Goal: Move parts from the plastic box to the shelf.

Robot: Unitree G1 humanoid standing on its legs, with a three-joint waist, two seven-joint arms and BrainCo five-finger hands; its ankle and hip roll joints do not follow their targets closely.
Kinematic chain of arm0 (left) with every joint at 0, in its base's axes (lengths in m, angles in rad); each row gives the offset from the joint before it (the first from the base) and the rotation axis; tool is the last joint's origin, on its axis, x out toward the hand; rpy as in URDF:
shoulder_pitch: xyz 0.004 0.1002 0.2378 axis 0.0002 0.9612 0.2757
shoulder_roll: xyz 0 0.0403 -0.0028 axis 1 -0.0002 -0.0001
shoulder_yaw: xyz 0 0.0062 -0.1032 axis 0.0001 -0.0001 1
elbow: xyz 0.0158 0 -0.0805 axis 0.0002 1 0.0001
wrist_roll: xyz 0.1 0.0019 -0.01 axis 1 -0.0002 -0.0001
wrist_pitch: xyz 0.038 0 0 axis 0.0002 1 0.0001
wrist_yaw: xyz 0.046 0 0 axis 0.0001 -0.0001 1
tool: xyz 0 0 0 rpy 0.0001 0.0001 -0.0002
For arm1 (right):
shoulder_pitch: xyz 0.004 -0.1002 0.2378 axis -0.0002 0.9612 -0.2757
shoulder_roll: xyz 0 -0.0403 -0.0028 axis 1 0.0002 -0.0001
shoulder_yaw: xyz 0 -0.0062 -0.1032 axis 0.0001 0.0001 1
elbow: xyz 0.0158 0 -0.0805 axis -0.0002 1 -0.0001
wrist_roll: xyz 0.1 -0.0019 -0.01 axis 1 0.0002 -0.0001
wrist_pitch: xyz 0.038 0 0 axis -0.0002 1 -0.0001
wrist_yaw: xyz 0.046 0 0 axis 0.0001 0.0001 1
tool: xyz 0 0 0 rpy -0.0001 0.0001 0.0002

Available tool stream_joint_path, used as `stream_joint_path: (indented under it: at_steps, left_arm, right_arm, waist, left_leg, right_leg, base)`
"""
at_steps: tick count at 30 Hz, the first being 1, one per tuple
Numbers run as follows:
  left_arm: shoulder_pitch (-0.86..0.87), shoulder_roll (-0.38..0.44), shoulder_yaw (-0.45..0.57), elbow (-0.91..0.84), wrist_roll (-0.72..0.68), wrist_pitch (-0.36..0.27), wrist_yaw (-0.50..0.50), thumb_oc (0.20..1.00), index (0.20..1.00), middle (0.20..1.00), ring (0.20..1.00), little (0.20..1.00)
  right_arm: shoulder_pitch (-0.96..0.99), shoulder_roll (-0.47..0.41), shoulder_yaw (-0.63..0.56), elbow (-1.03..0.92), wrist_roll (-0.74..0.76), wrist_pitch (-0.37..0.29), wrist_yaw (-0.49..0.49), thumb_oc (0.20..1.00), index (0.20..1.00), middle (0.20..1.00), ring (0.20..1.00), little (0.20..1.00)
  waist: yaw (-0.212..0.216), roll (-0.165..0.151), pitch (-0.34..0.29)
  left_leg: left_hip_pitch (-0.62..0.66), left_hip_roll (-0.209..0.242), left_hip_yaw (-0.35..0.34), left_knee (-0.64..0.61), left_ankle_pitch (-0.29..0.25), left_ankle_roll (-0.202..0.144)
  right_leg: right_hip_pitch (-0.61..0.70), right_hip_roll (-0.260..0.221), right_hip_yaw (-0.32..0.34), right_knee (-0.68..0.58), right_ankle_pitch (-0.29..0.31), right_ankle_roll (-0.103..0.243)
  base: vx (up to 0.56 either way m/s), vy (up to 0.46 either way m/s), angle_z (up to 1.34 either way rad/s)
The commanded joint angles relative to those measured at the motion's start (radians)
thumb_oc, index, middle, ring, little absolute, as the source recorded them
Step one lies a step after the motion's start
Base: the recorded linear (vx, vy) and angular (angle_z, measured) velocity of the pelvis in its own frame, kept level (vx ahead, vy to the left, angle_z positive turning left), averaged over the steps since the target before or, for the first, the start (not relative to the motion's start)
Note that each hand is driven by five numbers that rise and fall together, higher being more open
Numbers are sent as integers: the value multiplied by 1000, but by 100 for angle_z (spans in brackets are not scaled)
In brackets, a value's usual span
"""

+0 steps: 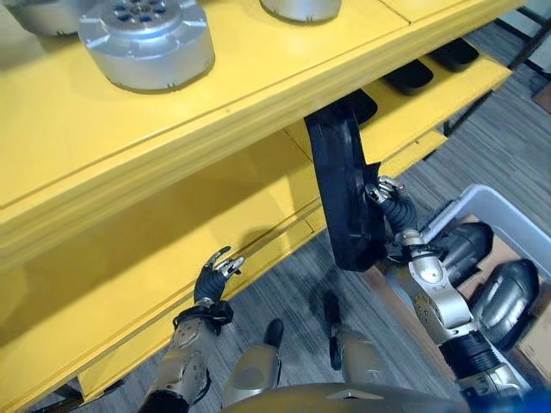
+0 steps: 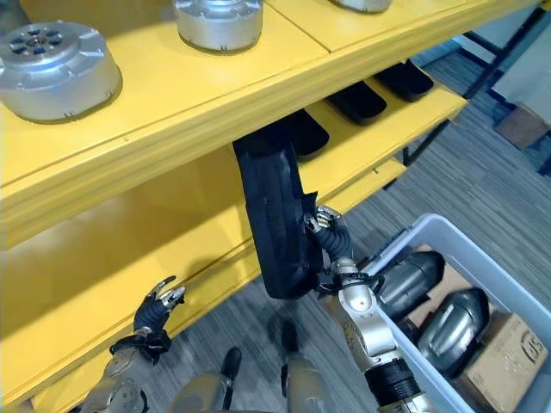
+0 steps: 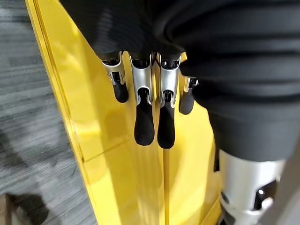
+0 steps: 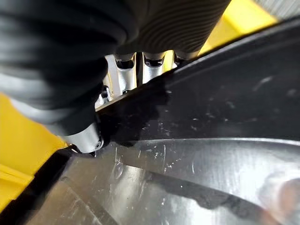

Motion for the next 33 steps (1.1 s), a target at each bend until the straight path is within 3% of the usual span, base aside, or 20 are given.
stream_joint_path:
  at_steps: [1,11,20,25,33]
  left_arm:
    - [-9,46,74,-107,-4,-65,11,1000,1000,1000,1000,1000]
    - [18,52,28,-99,-21,-50,-8,1000,1000,1000,1000,1000]
    - [18,70,-23,-105,-50,-45,-15,1000,1000,1000,1000,1000]
    - [-3,98,-50,-110,-64,-55,-8,1000,1000,1000,1000,1000]
    - [-31,141,-76,-100,-88,-76,15,1000,1000,1000,1000,1000]
  right_arm:
    - [-41,-42,-50,-73,47,-52,24,200,200,200,200,200]
    - [-87,-73,21,20,10,-21,23,200,200,200,200,200]
    - [-310,-67,134,168,-17,-2,-5,200,200,200,200,200]
    - [-468,-46,181,265,6,4,-39,200,200,200,200,200]
    - [-788,-122,205,438,24,18,-118,200,200,200,200,200]
  waist:
    - [7,-20,-67]
    - [32,-3,-102]
    - [86,-1,-90]
    - [123,9,-51]
    - [169,46,40]
  left_leg:
    - [36,35,37,-105,-17,-20]
    - [29,91,-23,-157,35,-73]
    - [14,88,-76,-157,47,-83]
    - [-27,85,-104,-157,65,-91]
    - [-146,102,-117,-157,127,-110]
  right_leg:
    - [110,-20,-66,6,-41,7]
    - [203,8,-156,-94,-61,-34]
    - [216,10,-206,-89,-77,-46]
    - [170,12,-235,-48,-93,-52]
    - [-7,31,-261,84,-133,-73]
  base:
    - [86,-211,81]
    - [45,-158,25]
    - [28,-40,17]
    - [-60,-40,26]
    - [-126,-69,6]
